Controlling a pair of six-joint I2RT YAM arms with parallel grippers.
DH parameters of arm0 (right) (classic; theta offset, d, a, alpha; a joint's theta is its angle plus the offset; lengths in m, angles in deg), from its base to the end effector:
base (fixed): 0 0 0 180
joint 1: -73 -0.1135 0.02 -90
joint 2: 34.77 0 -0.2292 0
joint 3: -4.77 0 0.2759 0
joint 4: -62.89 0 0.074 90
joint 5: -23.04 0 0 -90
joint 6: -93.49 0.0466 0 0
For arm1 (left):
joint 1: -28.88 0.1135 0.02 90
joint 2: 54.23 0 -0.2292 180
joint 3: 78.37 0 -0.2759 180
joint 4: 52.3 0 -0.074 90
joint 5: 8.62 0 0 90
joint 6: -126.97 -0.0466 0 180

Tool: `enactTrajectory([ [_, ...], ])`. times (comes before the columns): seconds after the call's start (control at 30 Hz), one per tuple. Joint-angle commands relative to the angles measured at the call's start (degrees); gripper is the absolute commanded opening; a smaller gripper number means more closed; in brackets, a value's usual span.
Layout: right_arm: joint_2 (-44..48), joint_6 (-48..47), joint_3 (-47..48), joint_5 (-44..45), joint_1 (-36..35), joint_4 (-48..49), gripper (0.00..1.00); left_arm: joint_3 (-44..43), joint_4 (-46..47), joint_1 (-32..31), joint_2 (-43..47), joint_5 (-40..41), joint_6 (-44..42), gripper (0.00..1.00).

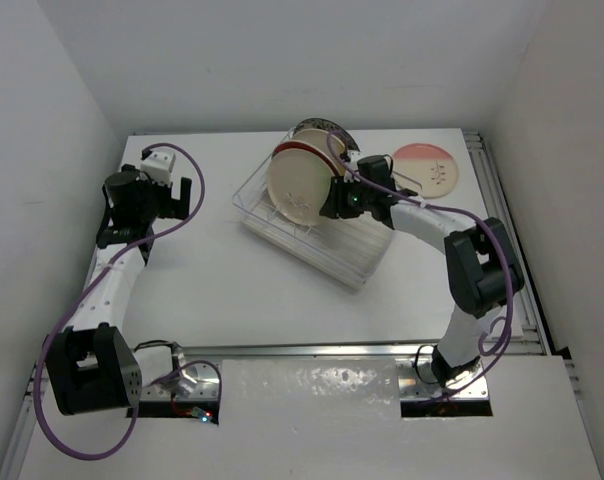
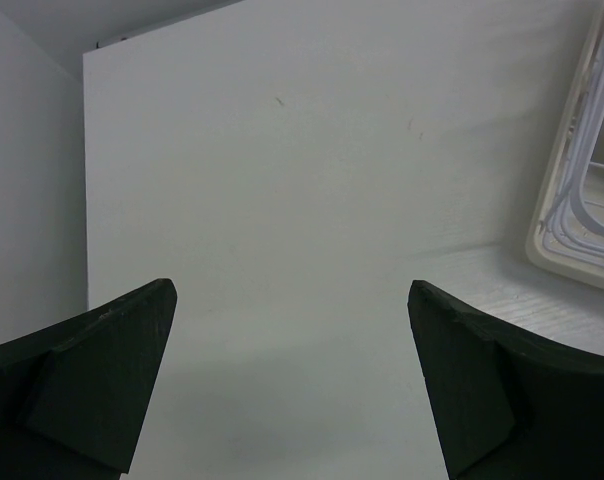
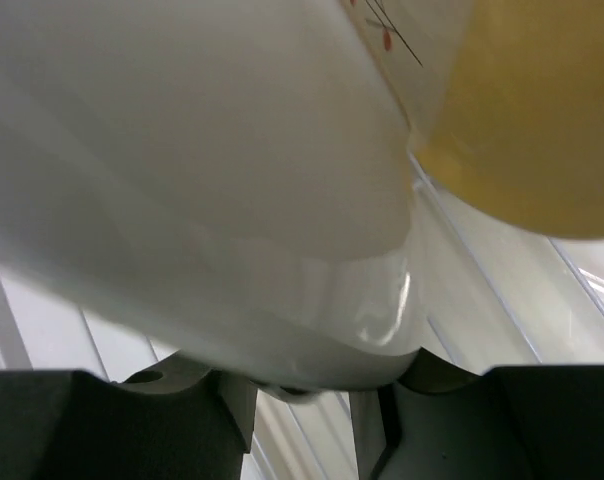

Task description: Unload the plates from the dish rack

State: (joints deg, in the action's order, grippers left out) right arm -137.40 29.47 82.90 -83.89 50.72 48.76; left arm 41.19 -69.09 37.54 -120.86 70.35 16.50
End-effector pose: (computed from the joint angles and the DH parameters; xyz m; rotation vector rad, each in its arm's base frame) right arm 0.3778 0.1694 0.1487 -0.0912 2.3276 0.7724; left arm 0.3114 0.0384 0.2474 0.3268 1.9395 0.1434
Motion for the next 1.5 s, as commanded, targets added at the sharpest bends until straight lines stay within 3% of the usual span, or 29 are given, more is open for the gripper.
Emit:
enactTrajectory([
  [0.0,0.06,1.09,1.42,1.45,-0.66,16.13,0.37,0.59,1.06,-0.4,0.89,0.74,-0.71,1.0],
  [0.3,1.9,0.57,-0.52,8.75,-0.92,21.78,0.38,0.68,0.8,-0.4,0.89,0.57,-1.06,1.0],
  [0.4,2.26,0.3,-0.87,9.46,-0.92,21.69,0.27,0.77,0.71,-0.4,0.89,0.66,-1.33,1.0],
  [0.57,4.53,0.57,-4.56,9.54,-0.92,20.81,0.0,0.77,0.1,-0.4,0.98,0.74,-1.33,1.0],
  [0.9,14.72,-8.39,-9.13,8.49,-1.01,14.04,0.0,0.68,0.01,-0.4,0.63,0.66,-1.85,1.0],
  [1.13,18.6,-13.41,-5.63,6.04,-1.01,11.23,0.0,0.07,0.36,-0.4,0.1,0.48,-2.29,1.0],
  [1.27,19.57,-10.44,-0.19,0.5,-1.01,11.4,0.0,-0.11,0.27,-0.4,0.1,0.31,-2.47,1.0],
  [1.47,18.7,-3.04,7.1,0.4,-0.92,13.08,0.0,-0.02,0.62,-0.32,0.1,-0.05,-2.03,1.0],
])
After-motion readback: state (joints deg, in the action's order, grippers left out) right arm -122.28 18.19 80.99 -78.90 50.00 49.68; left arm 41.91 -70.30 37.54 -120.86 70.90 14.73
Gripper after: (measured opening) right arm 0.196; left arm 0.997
